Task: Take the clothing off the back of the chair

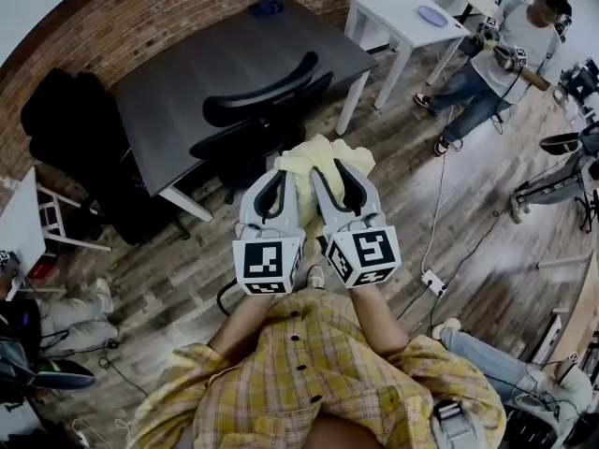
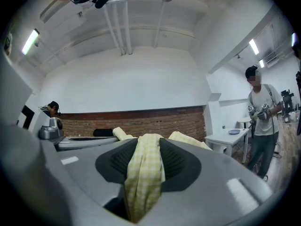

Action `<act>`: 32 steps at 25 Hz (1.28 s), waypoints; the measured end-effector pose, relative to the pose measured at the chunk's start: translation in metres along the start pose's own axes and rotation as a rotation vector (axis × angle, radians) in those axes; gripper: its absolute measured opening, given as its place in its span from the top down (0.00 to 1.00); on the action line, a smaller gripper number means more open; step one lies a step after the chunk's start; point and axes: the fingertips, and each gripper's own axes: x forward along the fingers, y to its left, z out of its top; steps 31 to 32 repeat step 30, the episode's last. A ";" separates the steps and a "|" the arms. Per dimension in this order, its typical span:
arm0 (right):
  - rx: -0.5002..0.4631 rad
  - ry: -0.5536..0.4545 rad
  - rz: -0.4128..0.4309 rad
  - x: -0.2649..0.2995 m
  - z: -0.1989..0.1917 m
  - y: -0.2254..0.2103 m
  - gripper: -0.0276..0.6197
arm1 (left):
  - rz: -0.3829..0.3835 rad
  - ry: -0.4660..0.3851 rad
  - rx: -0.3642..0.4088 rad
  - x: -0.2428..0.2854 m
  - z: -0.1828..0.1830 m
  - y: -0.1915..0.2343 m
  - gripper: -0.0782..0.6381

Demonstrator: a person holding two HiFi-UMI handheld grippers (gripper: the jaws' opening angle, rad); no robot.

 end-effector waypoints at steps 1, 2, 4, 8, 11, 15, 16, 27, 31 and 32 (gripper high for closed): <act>0.003 0.004 0.000 0.000 -0.001 -0.001 0.72 | 0.000 0.002 0.002 0.000 -0.001 0.000 0.89; 0.004 0.006 0.000 0.000 -0.003 -0.001 0.72 | 0.001 0.004 0.004 0.001 -0.003 0.000 0.89; -0.001 0.008 -0.002 0.001 -0.005 -0.001 0.72 | 0.001 0.008 0.010 0.002 -0.006 0.000 0.89; -0.007 0.015 0.001 0.002 -0.011 -0.001 0.73 | 0.004 0.016 0.015 0.003 -0.013 0.001 0.89; -0.011 0.009 0.000 0.002 -0.012 -0.002 0.73 | 0.005 0.018 0.018 0.004 -0.013 0.000 0.89; -0.020 -0.003 0.004 0.005 -0.010 0.000 0.73 | 0.008 0.018 0.021 0.005 -0.012 0.002 0.89; -0.024 -0.003 0.006 0.006 -0.010 0.001 0.73 | 0.008 0.017 0.021 0.006 -0.012 0.003 0.89; -0.031 -0.009 0.009 0.010 -0.006 -0.002 0.73 | -0.002 0.016 0.016 0.011 -0.010 0.002 0.89; -0.038 -0.011 0.011 0.011 -0.005 -0.004 0.73 | -0.001 0.014 0.018 0.012 -0.010 0.001 0.89; -0.038 -0.011 0.011 0.011 -0.005 -0.004 0.73 | -0.001 0.014 0.018 0.012 -0.010 0.001 0.89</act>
